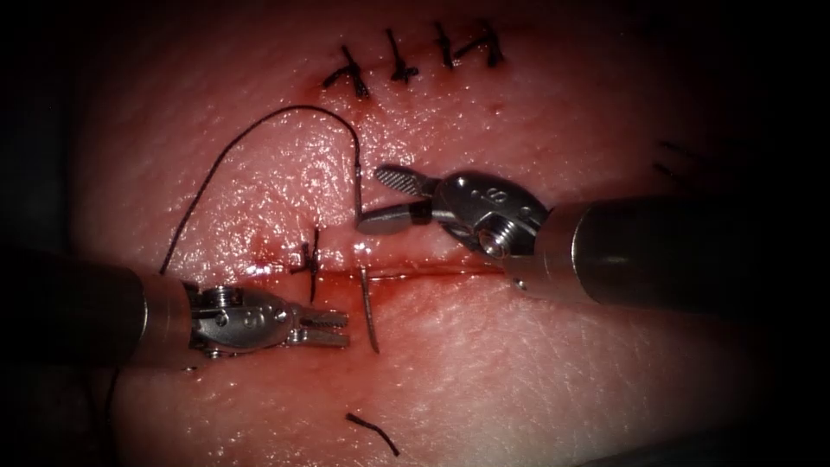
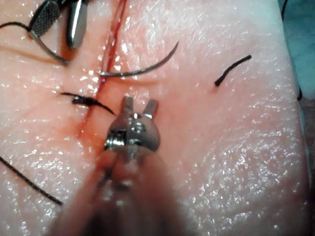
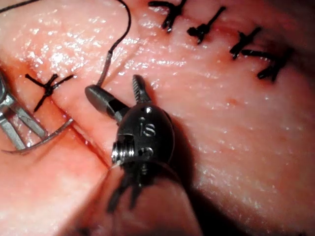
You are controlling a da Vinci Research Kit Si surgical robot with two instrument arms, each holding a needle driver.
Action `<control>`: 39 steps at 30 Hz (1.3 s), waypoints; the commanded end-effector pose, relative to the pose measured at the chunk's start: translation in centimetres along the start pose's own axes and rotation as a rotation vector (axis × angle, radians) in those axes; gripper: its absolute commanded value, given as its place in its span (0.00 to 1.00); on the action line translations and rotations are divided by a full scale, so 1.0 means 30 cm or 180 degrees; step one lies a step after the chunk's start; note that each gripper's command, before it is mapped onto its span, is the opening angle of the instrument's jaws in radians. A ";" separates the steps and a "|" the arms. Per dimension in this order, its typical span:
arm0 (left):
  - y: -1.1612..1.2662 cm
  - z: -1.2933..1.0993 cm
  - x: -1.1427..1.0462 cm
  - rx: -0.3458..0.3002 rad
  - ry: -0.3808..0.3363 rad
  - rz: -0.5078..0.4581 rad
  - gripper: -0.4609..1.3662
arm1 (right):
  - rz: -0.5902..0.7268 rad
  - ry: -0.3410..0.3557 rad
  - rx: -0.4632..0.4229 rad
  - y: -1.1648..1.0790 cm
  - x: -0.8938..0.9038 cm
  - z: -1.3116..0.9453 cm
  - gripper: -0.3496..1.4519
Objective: Wound Closure
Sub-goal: Pull needle the rest of the way through the wound
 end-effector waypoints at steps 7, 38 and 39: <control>-0.0008 0.0006 0.0081 0.0249 0.0189 0.0384 0.78 | -0.0053 0.0016 0.0090 0.0002 -0.0036 0.0005 0.75; -0.0004 0.0036 0.0227 0.0002 0.0377 0.0405 0.06 | 0.0551 0.0047 0.0150 0.0024 -0.0089 0.0082 0.68; -0.0004 0.0035 0.0226 0.0001 0.0377 0.0405 0.06 | 0.0572 0.0047 0.0155 0.0024 -0.0088 0.0088 0.67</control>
